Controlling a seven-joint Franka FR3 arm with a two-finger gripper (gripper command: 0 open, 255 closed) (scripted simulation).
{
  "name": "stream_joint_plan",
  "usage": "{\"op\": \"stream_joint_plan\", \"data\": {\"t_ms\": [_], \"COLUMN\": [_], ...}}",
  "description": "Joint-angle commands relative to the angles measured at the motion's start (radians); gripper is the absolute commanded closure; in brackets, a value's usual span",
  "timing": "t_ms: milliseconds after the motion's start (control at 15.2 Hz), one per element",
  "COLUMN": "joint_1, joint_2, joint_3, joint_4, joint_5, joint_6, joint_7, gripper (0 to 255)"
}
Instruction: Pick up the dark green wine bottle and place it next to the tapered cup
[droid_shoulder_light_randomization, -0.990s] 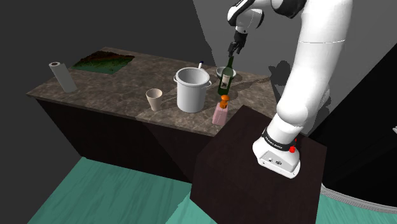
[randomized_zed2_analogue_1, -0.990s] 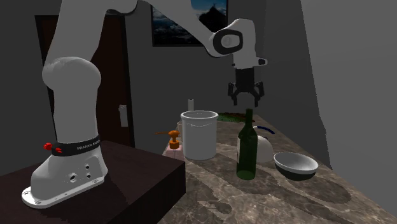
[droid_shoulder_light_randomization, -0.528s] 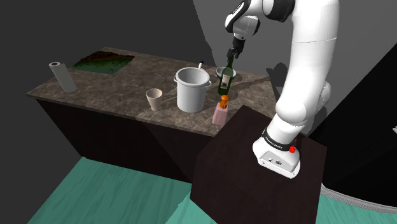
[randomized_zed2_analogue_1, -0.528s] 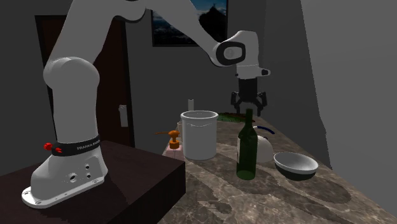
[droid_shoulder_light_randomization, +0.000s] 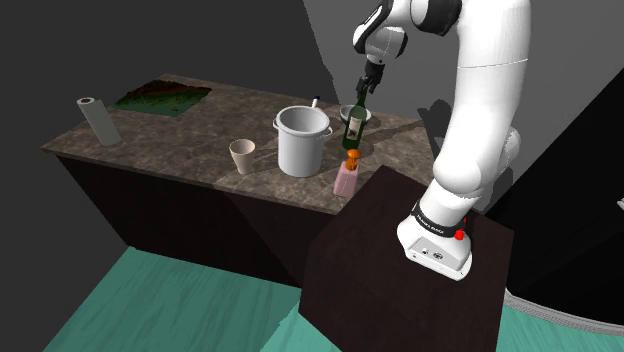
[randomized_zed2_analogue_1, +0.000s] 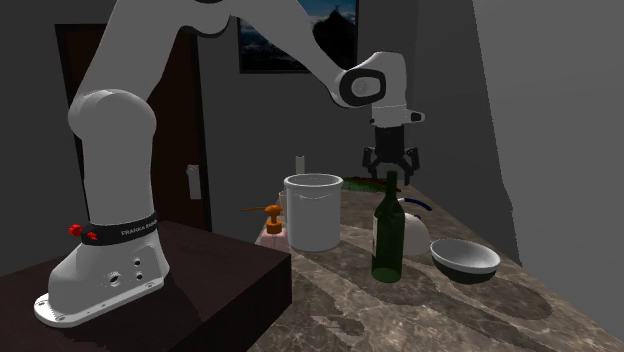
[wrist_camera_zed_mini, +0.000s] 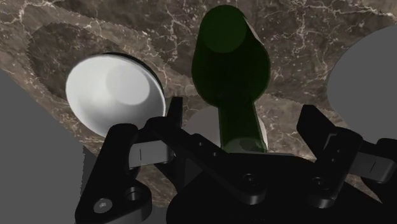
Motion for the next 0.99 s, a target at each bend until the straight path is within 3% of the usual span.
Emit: {"op": "stream_joint_plan", "data": {"t_ms": [0,66,660,924], "joint_1": [0.000,0.000,0.000,0.011], "joint_2": [0.000,0.000,0.000,-0.031], "joint_3": [0.000,0.000,0.000,-0.015], "joint_4": [0.000,0.000,0.000,0.013], "joint_5": [0.000,0.000,0.000,-0.026], "joint_6": [0.000,0.000,0.000,-0.040], "joint_7": [0.000,0.000,0.000,0.018], "gripper": [0,255,255,255]}}
